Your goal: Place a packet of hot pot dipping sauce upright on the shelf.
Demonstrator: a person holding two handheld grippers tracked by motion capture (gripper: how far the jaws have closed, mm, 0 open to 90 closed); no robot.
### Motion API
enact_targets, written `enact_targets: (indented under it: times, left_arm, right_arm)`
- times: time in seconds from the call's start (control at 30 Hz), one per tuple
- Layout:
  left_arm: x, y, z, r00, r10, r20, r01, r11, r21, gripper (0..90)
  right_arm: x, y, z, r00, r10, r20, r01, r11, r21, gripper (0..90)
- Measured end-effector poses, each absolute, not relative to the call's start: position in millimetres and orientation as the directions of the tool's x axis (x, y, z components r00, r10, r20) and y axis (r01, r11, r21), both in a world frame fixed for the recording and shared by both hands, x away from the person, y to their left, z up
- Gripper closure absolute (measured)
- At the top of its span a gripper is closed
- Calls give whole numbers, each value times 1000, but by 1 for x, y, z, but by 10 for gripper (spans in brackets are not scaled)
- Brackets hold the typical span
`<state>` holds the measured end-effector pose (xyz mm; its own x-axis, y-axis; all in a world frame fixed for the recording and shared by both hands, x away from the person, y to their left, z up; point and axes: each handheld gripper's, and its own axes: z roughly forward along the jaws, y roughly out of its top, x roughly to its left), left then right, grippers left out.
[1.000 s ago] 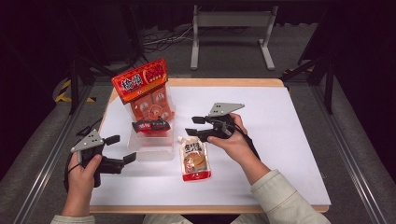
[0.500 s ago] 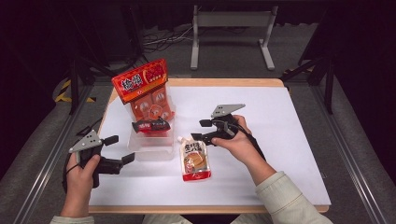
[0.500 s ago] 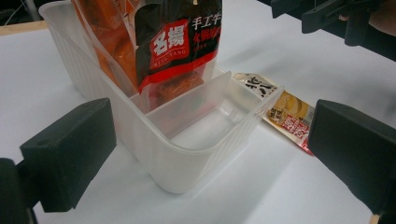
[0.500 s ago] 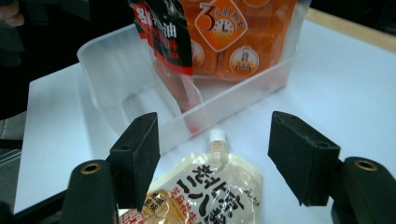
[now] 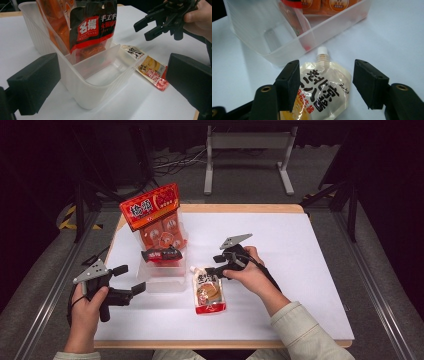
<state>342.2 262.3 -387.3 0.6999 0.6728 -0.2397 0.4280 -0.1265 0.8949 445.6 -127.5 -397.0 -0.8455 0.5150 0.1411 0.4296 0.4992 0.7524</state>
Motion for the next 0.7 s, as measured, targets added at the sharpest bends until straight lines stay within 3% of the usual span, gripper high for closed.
enact_targets:
  times: [0.7]
  left_arm:
    - [338,266,-386,677,717,-166,396,-165,903,24]
  right_arm:
    - [458,-118,-426,-818,547,180,515,556,652,350]
